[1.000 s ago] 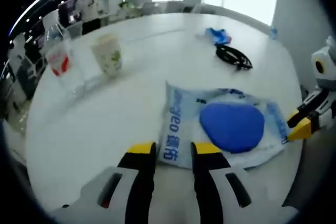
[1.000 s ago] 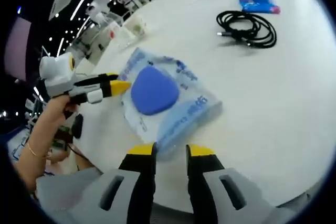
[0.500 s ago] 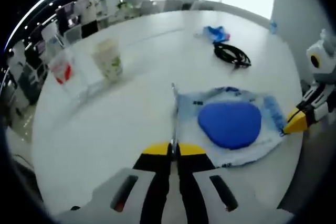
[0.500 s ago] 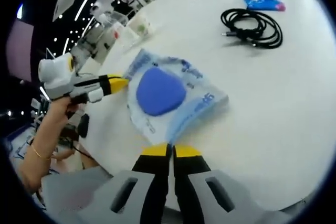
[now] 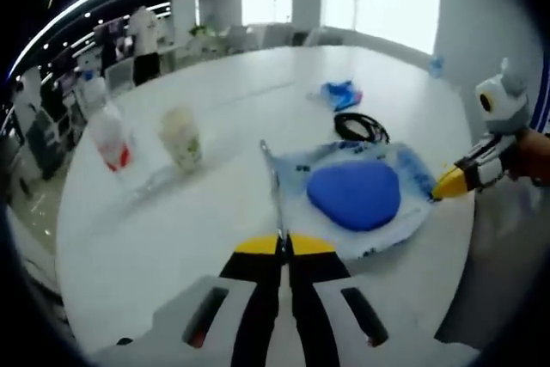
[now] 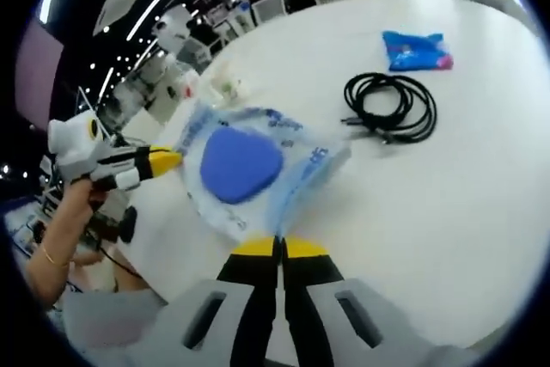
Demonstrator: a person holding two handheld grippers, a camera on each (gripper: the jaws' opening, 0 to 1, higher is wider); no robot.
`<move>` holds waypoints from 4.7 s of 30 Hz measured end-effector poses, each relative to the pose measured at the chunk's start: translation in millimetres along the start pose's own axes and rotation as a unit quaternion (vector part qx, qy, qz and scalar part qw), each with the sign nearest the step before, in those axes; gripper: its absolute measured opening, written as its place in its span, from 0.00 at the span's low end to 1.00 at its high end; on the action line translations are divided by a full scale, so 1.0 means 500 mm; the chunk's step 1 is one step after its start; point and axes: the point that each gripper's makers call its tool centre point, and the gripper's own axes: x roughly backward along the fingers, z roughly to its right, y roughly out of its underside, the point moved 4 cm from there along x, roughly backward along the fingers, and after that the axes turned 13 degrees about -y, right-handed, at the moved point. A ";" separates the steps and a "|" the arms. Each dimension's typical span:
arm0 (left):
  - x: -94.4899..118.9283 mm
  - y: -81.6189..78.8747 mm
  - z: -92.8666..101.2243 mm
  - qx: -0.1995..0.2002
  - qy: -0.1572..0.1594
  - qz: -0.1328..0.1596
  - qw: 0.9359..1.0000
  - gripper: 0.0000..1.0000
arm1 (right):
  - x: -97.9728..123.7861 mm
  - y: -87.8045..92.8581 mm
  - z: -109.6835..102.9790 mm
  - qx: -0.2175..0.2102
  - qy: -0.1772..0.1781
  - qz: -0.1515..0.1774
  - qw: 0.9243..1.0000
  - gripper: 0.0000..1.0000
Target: Arrange the tabletop items into an orderly group along one side of the table until the central work area is clear of visible clutter.
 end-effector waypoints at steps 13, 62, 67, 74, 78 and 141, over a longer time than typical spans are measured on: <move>0.000 -0.039 0.024 0.064 0.020 0.006 0.998 0.00 | 0.035 -0.120 0.036 0.087 0.051 0.048 0.994 0.01; -0.266 -0.153 -0.043 0.195 -0.053 0.042 0.978 0.00 | -0.128 -0.388 0.226 0.154 0.092 0.044 0.983 0.01; -0.291 -0.153 -0.047 0.196 -0.061 0.044 0.978 0.00 | -0.149 -0.392 0.249 0.145 0.091 0.043 0.984 0.01; -0.312 -0.140 -0.045 0.208 -0.074 0.043 0.974 0.00 | -0.170 -0.395 0.269 0.141 0.081 0.042 0.986 0.01; -0.319 -0.131 -0.047 0.209 -0.080 0.042 0.974 0.00 | -0.178 -0.396 0.270 0.154 0.077 0.037 0.984 0.01; 0.034 -0.130 -0.021 0.095 -0.112 0.082 0.986 0.88 | 0.095 -0.287 0.042 0.213 -0.010 0.088 0.973 0.99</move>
